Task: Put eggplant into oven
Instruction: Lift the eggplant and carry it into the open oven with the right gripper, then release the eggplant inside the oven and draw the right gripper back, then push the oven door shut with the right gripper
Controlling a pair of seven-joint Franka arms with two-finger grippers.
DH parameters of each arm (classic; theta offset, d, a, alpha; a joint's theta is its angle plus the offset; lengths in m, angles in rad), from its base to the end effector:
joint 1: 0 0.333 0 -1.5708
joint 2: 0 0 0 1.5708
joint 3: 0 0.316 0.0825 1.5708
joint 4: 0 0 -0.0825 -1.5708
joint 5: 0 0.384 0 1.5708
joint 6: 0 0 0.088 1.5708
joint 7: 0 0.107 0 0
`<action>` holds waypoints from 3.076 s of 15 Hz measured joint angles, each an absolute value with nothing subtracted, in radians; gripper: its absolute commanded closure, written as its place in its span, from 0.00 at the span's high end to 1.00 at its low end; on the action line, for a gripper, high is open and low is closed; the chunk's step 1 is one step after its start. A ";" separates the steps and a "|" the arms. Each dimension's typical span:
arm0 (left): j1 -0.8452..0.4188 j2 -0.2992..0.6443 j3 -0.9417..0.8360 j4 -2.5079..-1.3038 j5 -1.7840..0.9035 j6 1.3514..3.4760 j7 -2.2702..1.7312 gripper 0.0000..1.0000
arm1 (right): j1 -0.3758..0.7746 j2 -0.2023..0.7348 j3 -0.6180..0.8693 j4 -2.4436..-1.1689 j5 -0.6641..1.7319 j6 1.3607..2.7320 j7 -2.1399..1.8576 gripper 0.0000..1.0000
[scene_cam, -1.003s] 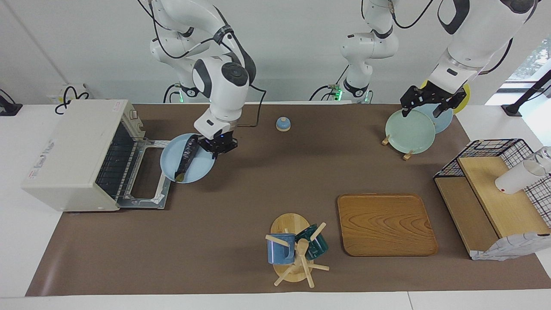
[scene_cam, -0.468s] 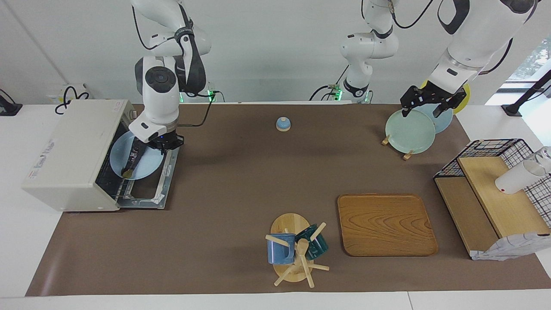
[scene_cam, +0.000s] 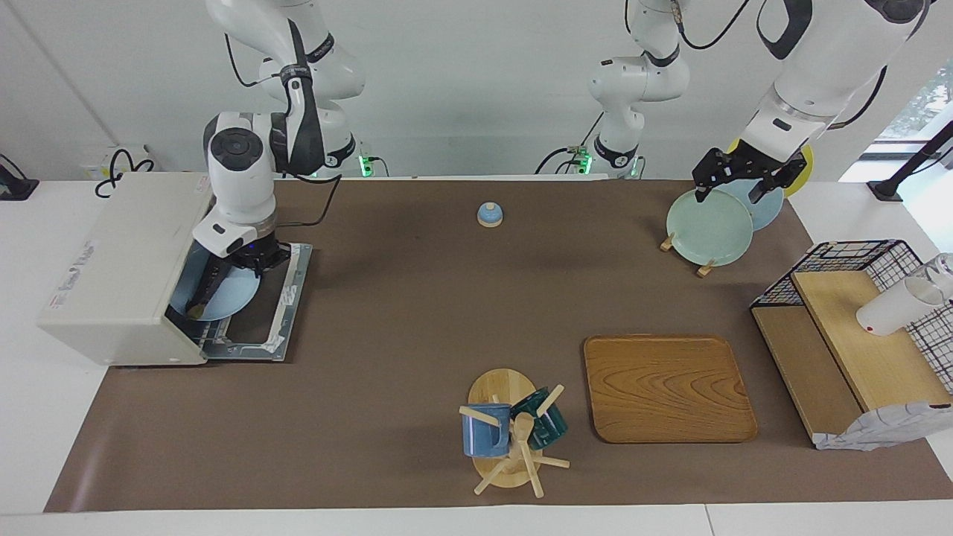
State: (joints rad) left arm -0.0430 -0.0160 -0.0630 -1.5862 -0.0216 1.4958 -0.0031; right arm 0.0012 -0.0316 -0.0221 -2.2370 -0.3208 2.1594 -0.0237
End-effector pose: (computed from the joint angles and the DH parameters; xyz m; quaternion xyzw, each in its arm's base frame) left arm 0.5379 -0.0600 0.6198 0.9979 -0.0518 -0.0377 0.0082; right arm 0.5144 -0.0234 0.3809 0.9868 0.0931 -0.0256 0.1299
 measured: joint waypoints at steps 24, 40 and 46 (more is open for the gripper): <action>-0.043 -0.016 -0.063 -1.586 -0.022 1.496 -0.003 1.00 | 0.125 0.013 -0.003 -2.183 -0.062 2.200 0.102 0.00; -0.043 -0.016 -0.063 -1.586 -0.022 1.496 -0.003 1.00 | 0.083 0.150 -0.014 -2.256 -0.179 2.382 0.101 0.01; -0.043 -0.016 -0.063 -1.586 -0.022 1.496 -0.003 1.00 | 0.092 0.151 0.004 -2.260 -0.356 2.378 0.086 0.02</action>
State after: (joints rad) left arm -0.0430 -0.0160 -0.0630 -1.5862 -0.0216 1.4958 -0.0031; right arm 0.0923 0.1513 0.0043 -2.2596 -0.3561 2.3782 0.0856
